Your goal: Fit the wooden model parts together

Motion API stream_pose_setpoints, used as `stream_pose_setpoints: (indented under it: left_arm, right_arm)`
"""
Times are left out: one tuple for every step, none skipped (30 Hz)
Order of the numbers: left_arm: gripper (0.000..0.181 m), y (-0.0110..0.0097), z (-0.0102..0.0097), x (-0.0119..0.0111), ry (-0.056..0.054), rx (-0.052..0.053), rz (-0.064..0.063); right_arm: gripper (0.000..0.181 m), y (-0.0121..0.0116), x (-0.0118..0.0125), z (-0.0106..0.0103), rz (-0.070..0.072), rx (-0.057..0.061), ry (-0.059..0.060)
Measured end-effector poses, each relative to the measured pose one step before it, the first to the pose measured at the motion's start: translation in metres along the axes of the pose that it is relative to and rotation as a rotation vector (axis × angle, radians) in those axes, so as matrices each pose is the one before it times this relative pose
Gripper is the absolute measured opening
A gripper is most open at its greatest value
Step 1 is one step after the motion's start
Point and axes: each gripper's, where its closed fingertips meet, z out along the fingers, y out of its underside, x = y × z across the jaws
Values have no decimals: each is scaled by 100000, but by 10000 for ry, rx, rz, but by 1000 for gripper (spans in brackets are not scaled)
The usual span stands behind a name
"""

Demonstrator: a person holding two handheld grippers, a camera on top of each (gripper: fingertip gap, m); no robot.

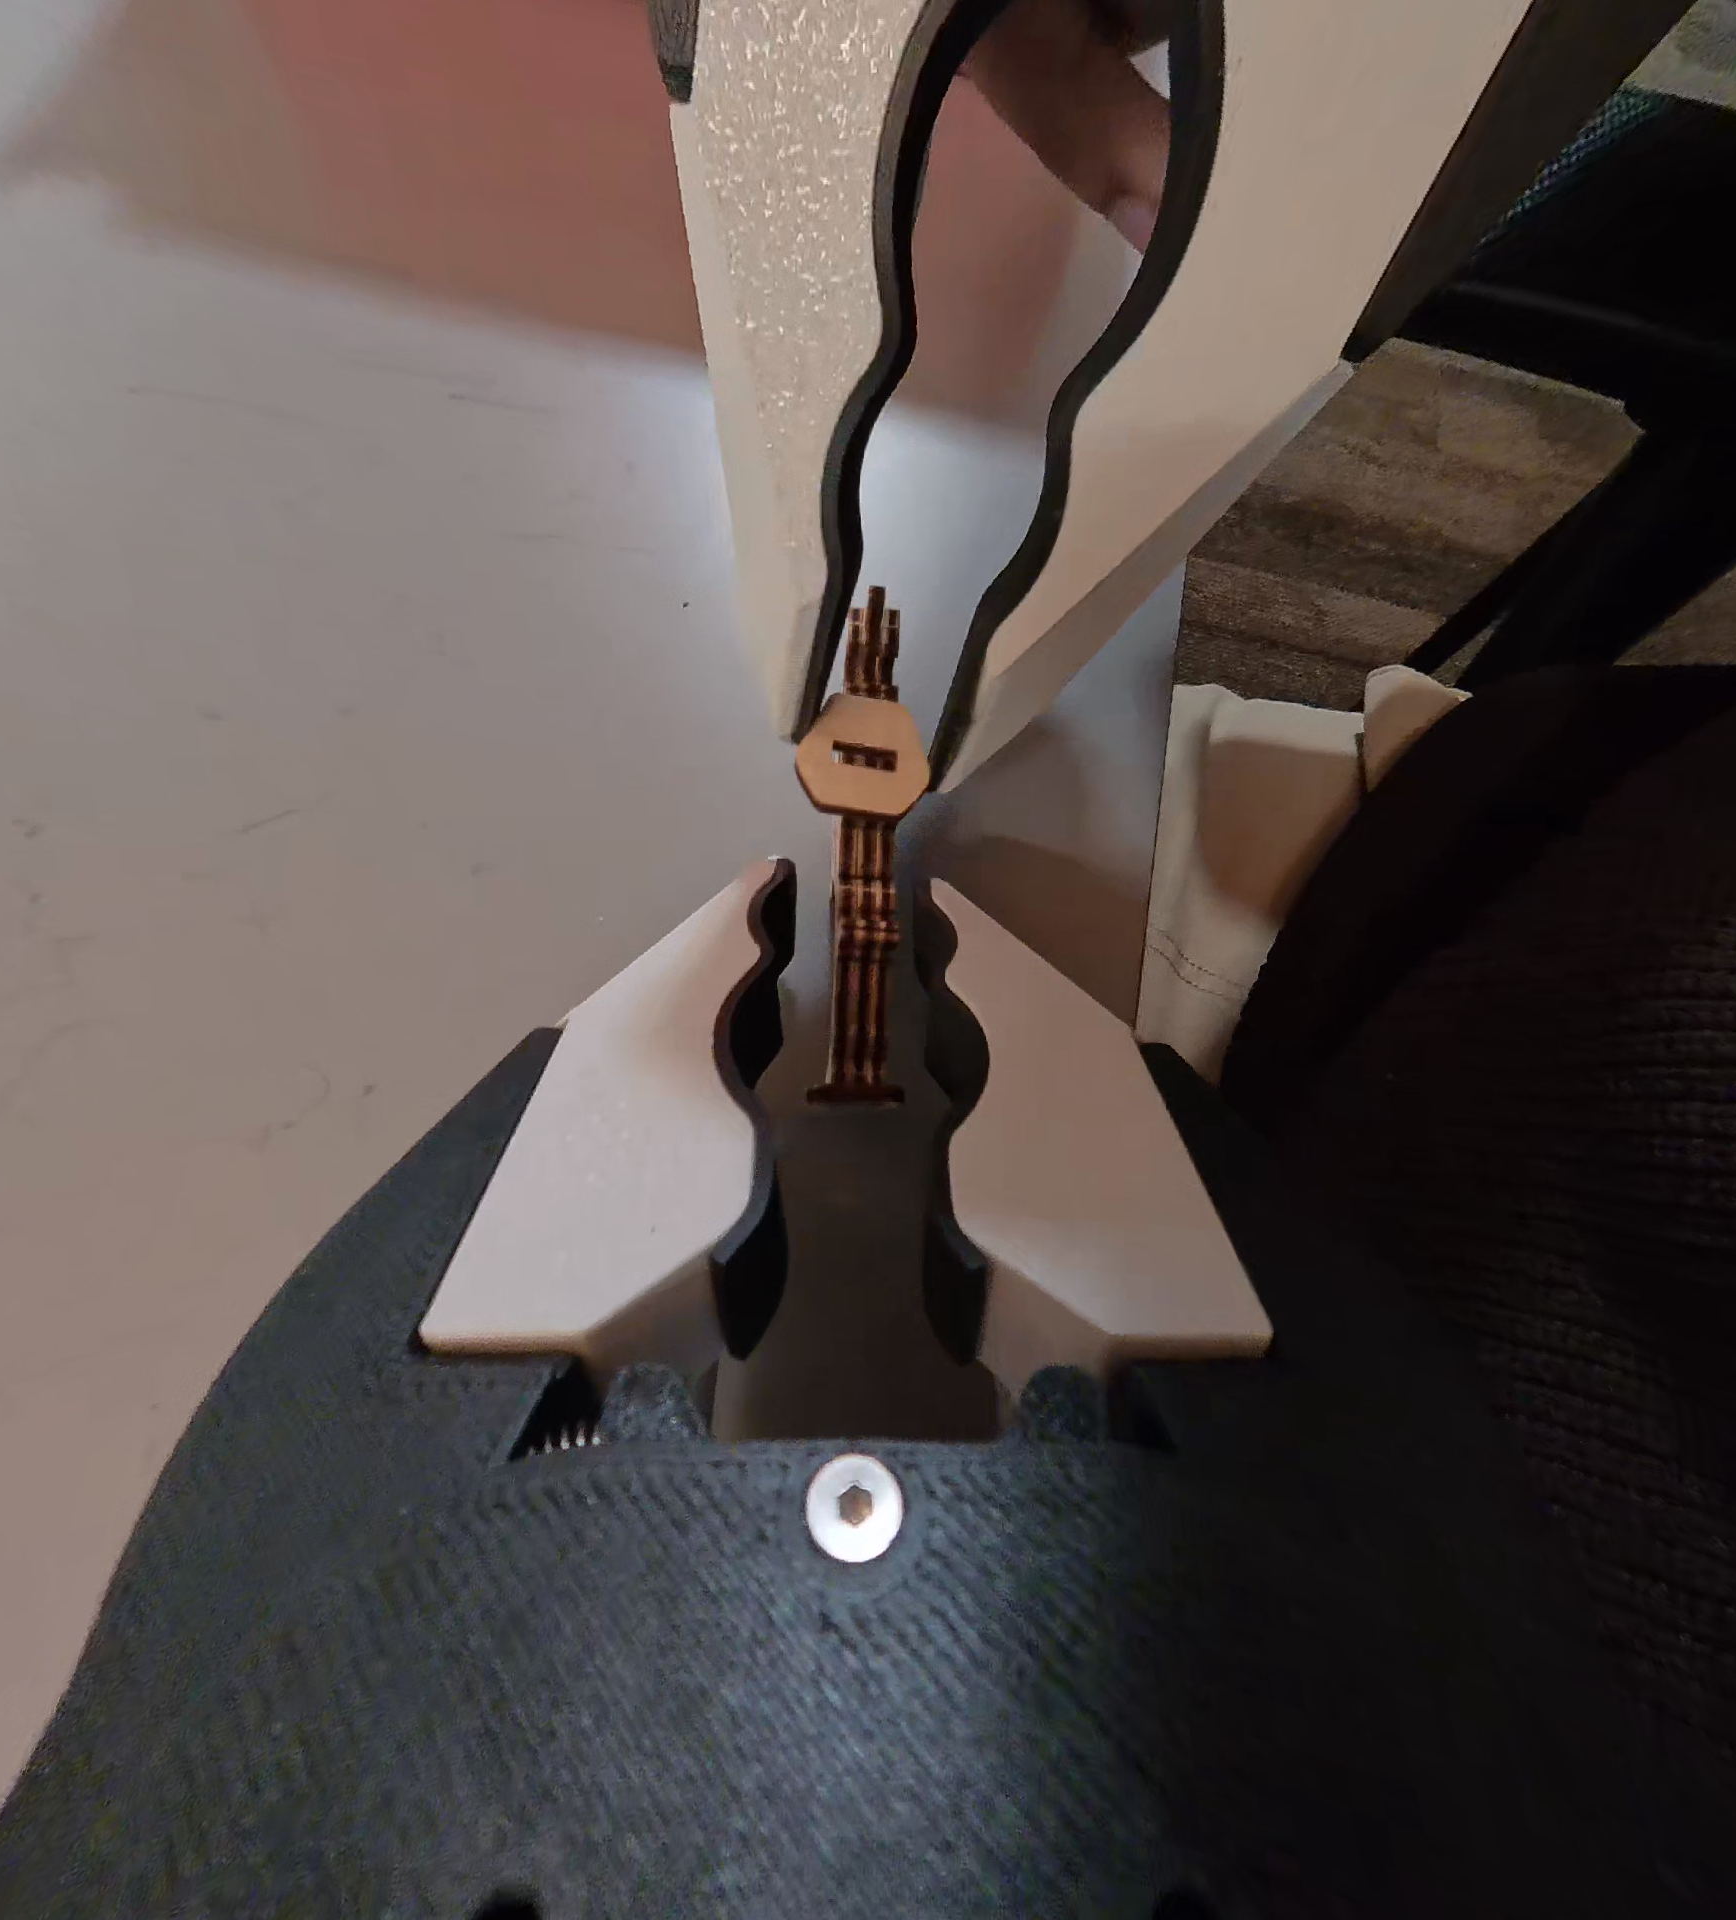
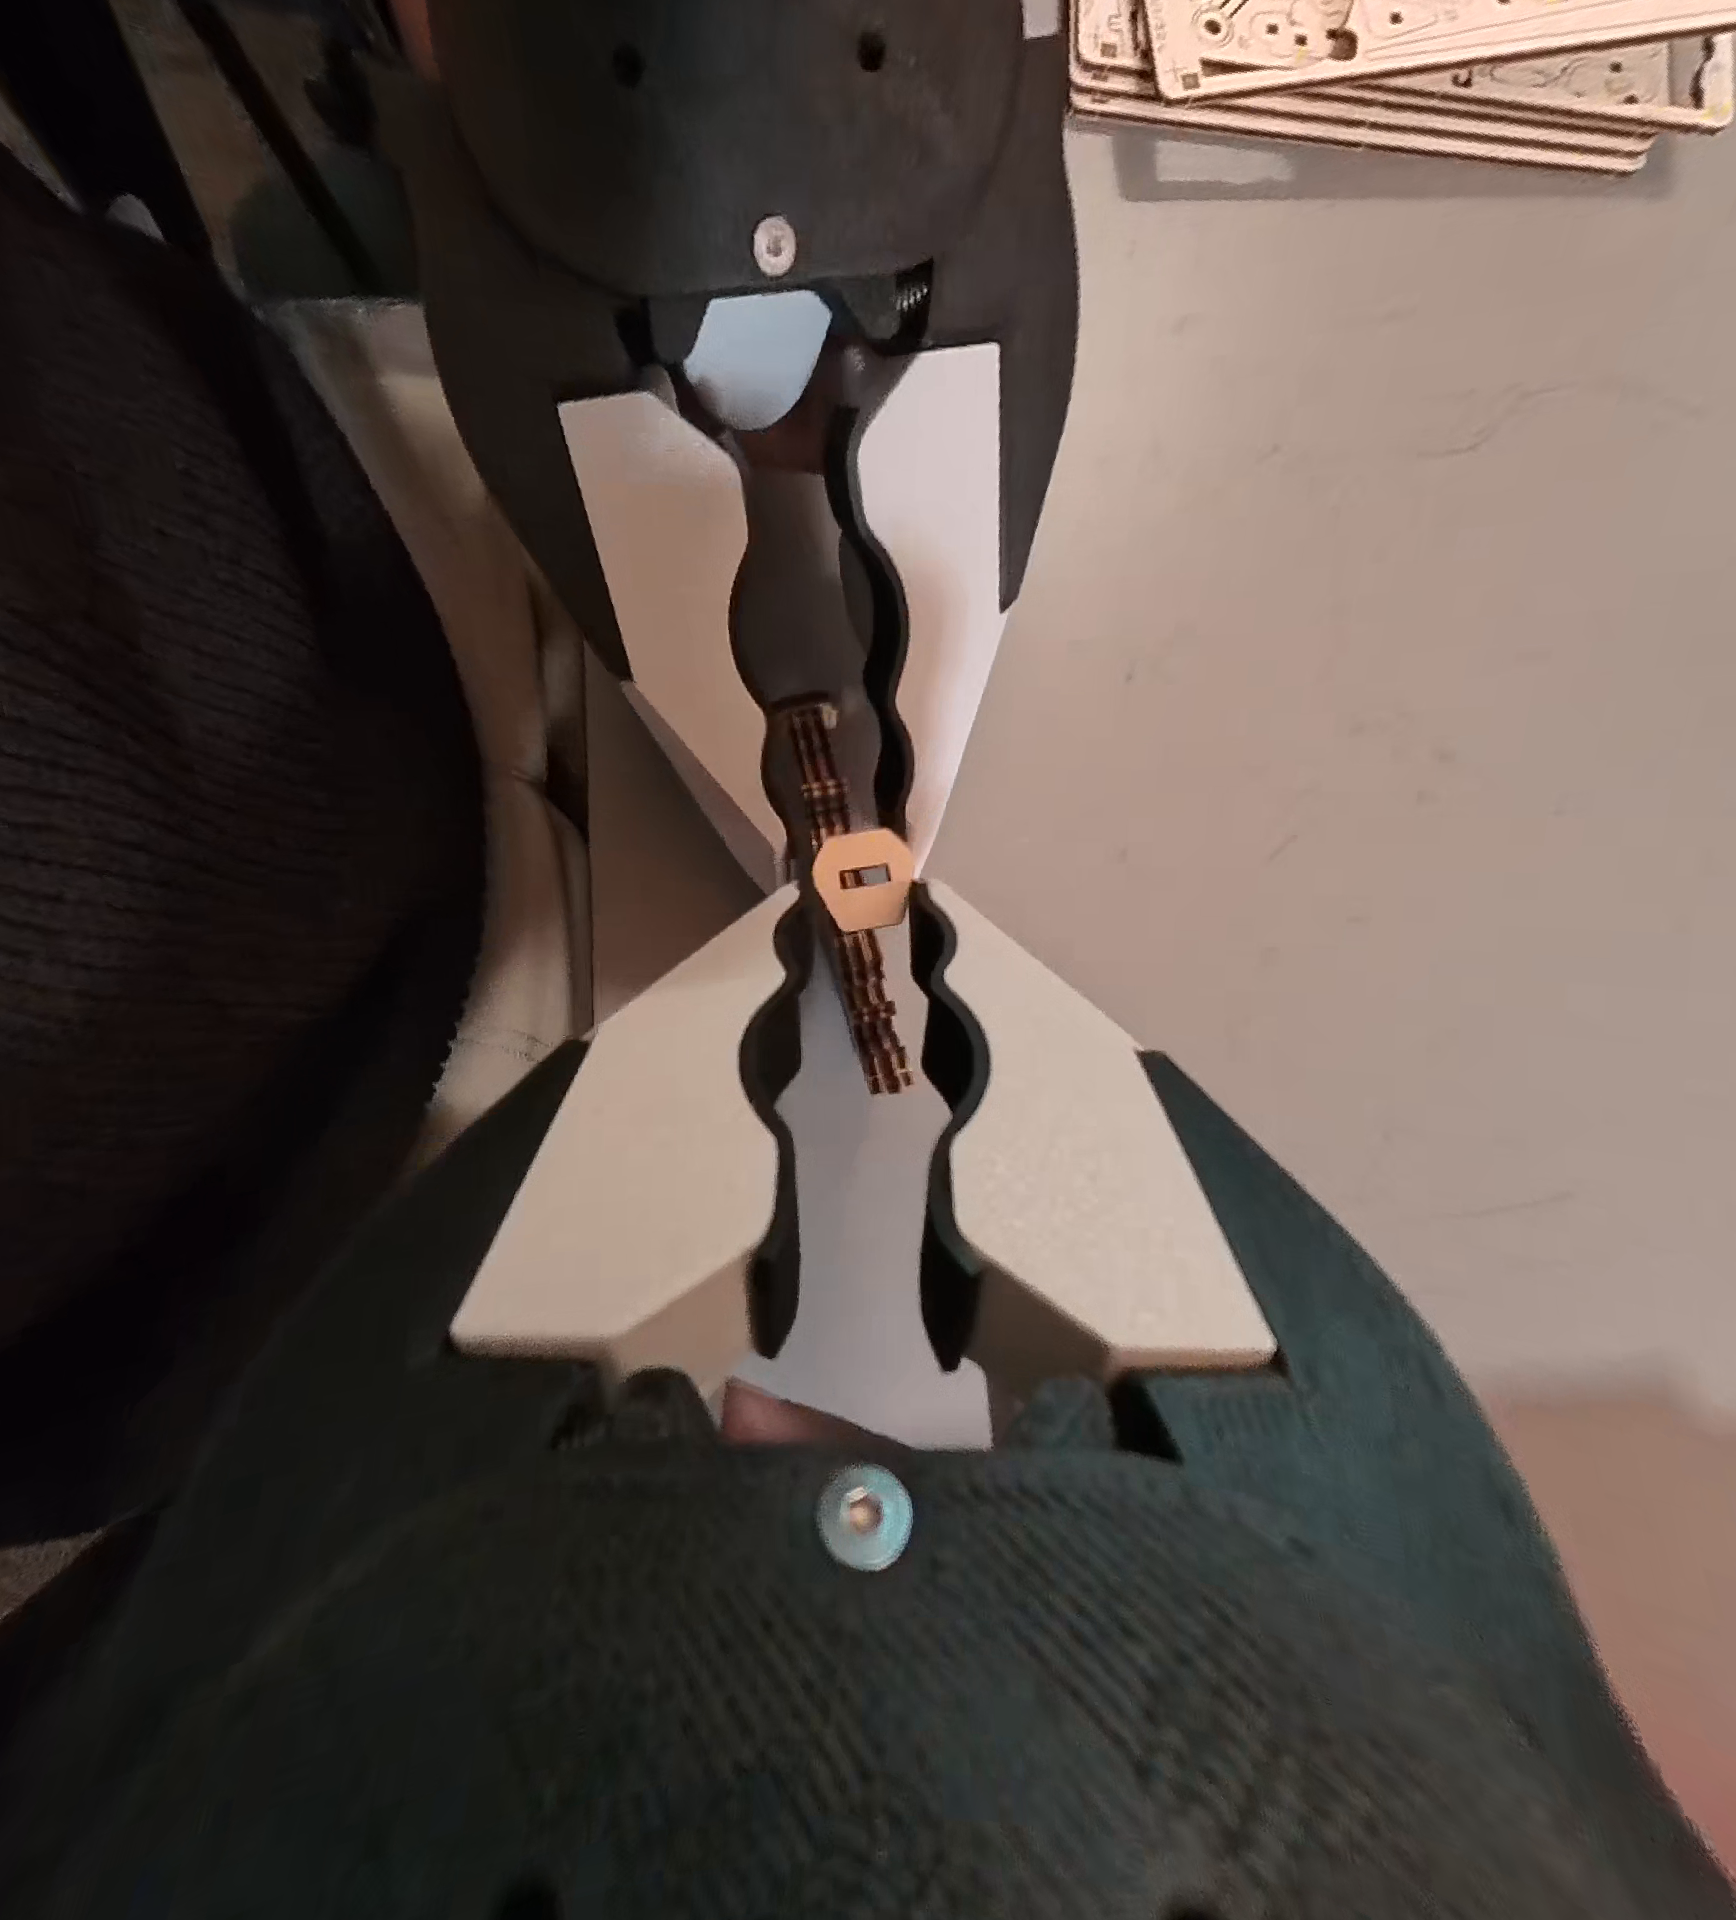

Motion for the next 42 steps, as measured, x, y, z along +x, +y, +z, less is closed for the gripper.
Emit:
stream_pose_setpoints:
  left_arm:
    - [22,11,-27,-34,13,4,-30]
    - [22,-30,-24,29,44,23,-23]
    - [20,-5,-4,43,42,7,-2]
    - [17,-10,1,52,32,-2,16]
    - [15,14,13,21,-1,-8,23]
    - [12,11,24,18,-9,-14,26]
    - [10,3,18,-2,-23,-14,29]
    - [9,-20,9,-20,-27,5,33]
    - [9,-10,14,-4,-16,3,29]
    - [9,-2,13,19,0,-7,22]
    - [9,-18,1,27,6,9,25]
    - [9,-46,-8,-17,-20,20,27]
    - [9,-75,-11,-28,-36,45,47]
    - [8,-43,-11,-40,-50,23,58]
    - [8,-13,6,4,-29,2,64]
    - [8,-7,25,14,-33,-8,69]
    - [8,13,27,-24,-58,-19,85]
    - [8,30,32,-30,-73,-30,105]
    - [8,41,41,12,-49,-38,119]
    - [8,7,24,-3,-55,-15,101]
    - [8,-4,2,-11,-44,3,81]
    - [8,-8,8,-4,-34,0,65]
    - [8,-3,2,2,-27,-1,58]
    - [8,8,6,-18,-27,-2,55]
    - [8,0,0,-9,-25,-2,46]
    - [8,-5,4,-6,-17,0,36]
    - [8,1,-2,-7,-15,-2,32]
    - [8,5,12,-12,-9,-4,22]
    - [8,3,-2,-3,-2,-2,-1]
    - [8,0,6,-14,0,-5,-8]
    - [8,7,-4,-10,4,-3,-9]
    - [8,-2,3,-1,5,1,-9]
    - [8,9,3,-4,2,2,-3]
    - [8,-2,3,-2,-4,-1,6]
    - [8,6,-2,6,-8,-6,8]
    - [8,-1,3,-8,-7,-2,8]
    - [8,-2,-3,-7,-5,5,7]
    - [8,-3,-1,-12,-5,5,-5]
    - [8,-6,11,-5,0,-3,-9]
    - [8,0,0,4,2,0,-1]
    - [8,10,-1,-4,-8,3,17]
    - [8,6,2,-5,-11,6,13]
  right_arm:
    - [18,122,-12,87,-60,-113,-71]
    - [18,162,-34,107,-68,-127,-70]
    - [18,147,-27,112,-69,-119,-56]
    - [18,126,-33,108,-56,-97,-60]
    - [18,82,-59,96,-39,-73,-77]
    - [18,53,-24,73,-28,-43,-63]
    - [18,25,-4,52,-16,-22,-50]
    - [18,34,-14,47,-6,-23,-67]
    - [18,28,-14,26,-8,-22,-64]
    - [18,31,26,23,-12,-21,-32]
    - [18,62,31,29,-8,-36,-26]
    - [18,55,-19,22,0,-39,-43]
    - [18,15,20,31,7,-15,-23]
    - [18,-34,15,9,14,13,-13]
    - [18,-26,-38,16,22,12,-47]
    - [18,-5,-51,16,15,0,-50]
    - [17,6,-29,33,0,-5,-26]
    - [17,33,-36,41,-4,-18,-23]
    - [17,42,-33,38,-2,-28,-34]
    - [17,27,-36,10,0,-16,-31]
    - [17,2,-26,-12,6,-4,-36]
    - [17,6,-30,-14,13,-6,-46]
    - [17,6,-16,-14,9,-6,-37]
    - [17,-6,-11,5,4,-8,-32]
    - [17,-1,-12,3,9,-15,-35]
    - [17,3,-15,2,10,-27,-38]
    - [18,7,-16,-12,5,-34,-31]
    - [18,0,-2,4,10,-38,-24]
    - [17,10,-2,10,11,-42,-14]
    - [17,-4,17,8,0,-45,4]
    - [17,3,5,4,-8,-51,12]
    - [17,8,-12,2,-20,-60,18]
    - [17,14,-8,-2,-31,-61,31]
    - [17,1,-3,4,-12,-57,39]
    - [17,1,5,3,26,-51,38]
    - [17,-3,-8,4,45,-43,34]
    - [17,12,-13,-5,39,-36,29]
    - [17,67,-21,23,36,-64,27]
    - [17,77,-18,51,41,-52,43]
    - [17,40,6,81,33,-18,61]
    - [17,45,2,88,-3,-15,66]
    - [17,59,-2,114,-33,-16,59]
